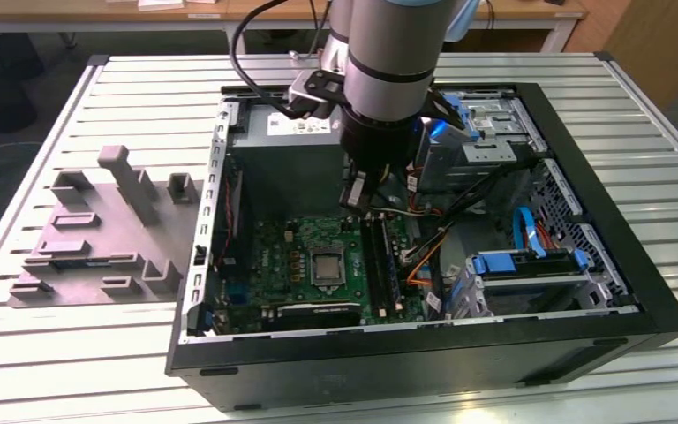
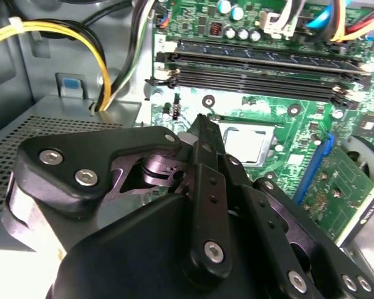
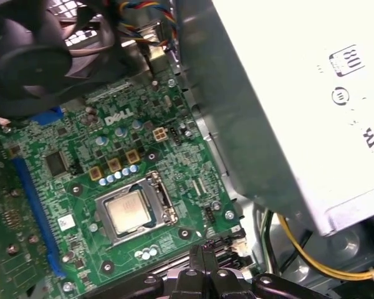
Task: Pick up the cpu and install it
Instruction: 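Install the first cpu locking lever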
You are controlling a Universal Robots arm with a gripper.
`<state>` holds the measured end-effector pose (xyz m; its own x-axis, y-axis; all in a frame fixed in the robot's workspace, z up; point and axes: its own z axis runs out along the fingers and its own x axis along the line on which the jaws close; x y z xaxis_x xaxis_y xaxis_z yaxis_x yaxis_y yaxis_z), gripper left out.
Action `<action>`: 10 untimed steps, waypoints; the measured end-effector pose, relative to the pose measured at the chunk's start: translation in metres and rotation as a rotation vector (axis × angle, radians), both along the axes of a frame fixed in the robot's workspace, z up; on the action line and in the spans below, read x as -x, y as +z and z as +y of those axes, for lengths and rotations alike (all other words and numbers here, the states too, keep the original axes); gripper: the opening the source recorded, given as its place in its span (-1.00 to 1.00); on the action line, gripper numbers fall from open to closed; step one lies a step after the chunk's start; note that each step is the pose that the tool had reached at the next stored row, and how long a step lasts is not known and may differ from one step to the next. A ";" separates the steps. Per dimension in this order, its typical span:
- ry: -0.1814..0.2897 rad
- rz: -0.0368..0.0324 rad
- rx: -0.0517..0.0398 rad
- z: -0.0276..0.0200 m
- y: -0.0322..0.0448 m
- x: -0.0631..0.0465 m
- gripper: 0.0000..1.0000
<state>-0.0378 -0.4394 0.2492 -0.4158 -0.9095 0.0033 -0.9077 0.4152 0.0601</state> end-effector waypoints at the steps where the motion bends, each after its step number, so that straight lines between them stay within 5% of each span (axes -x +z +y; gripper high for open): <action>1: 0.000 0.0000 -0.0001 0.0009 -0.0005 0.000 -0.79; 10: 0.000 0.0000 -0.0010 0.0085 -0.0052 0.000 -0.79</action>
<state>-0.0373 -0.4309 0.2439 -0.4158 -0.9095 0.0024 -0.9077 0.4152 0.0605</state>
